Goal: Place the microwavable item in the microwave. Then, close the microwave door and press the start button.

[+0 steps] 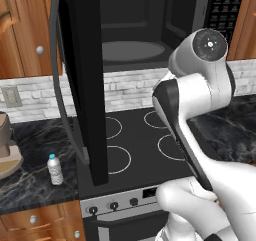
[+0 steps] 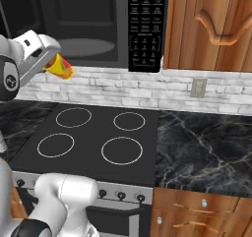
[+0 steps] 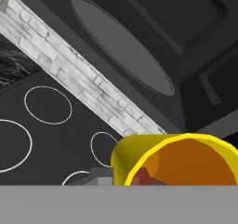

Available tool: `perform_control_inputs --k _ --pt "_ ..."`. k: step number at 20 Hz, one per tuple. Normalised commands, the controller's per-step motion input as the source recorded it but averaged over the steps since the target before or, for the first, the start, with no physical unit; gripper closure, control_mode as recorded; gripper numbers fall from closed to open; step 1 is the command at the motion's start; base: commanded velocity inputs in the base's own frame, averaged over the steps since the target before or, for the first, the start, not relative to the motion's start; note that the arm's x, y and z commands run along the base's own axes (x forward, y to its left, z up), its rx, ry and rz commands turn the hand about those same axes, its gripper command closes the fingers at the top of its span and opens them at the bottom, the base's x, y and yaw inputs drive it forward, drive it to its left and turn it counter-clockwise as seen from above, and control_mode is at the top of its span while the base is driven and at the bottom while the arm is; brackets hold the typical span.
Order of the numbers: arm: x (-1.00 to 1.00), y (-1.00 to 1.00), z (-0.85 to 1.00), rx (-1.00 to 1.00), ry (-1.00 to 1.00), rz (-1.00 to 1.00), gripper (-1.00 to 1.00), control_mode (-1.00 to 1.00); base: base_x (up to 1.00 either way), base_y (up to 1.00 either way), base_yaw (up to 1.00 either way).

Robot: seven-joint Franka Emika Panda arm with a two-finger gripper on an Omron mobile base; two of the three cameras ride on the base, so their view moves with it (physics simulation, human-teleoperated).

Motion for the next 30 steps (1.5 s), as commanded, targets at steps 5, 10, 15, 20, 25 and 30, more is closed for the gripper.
perform_control_inputs --k 5,10,15,20,25,30 --pt "0.65 0.20 0.15 -0.03 0.01 0.10 1.00 -1.00 0.00 0.00 0.00" --pt "0.85 0.25 0.03 -0.03 0.11 0.11 1.00 -1.00 0.00 0.00 0.00" --pt "0.83 0.14 0.00 -0.01 0.05 0.10 1.00 -1.00 0.00 0.00 0.00" --pt "0.61 0.01 0.04 -0.01 0.00 0.09 1.00 -1.00 0.00 0.00 0.00" --pt "0.51 0.07 0.00 -0.02 0.00 0.08 1.00 -1.00 0.00 0.00 0.00" --pt "0.50 0.15 0.00 -0.02 0.00 0.05 1.00 -1.00 0.00 0.00 0.00"
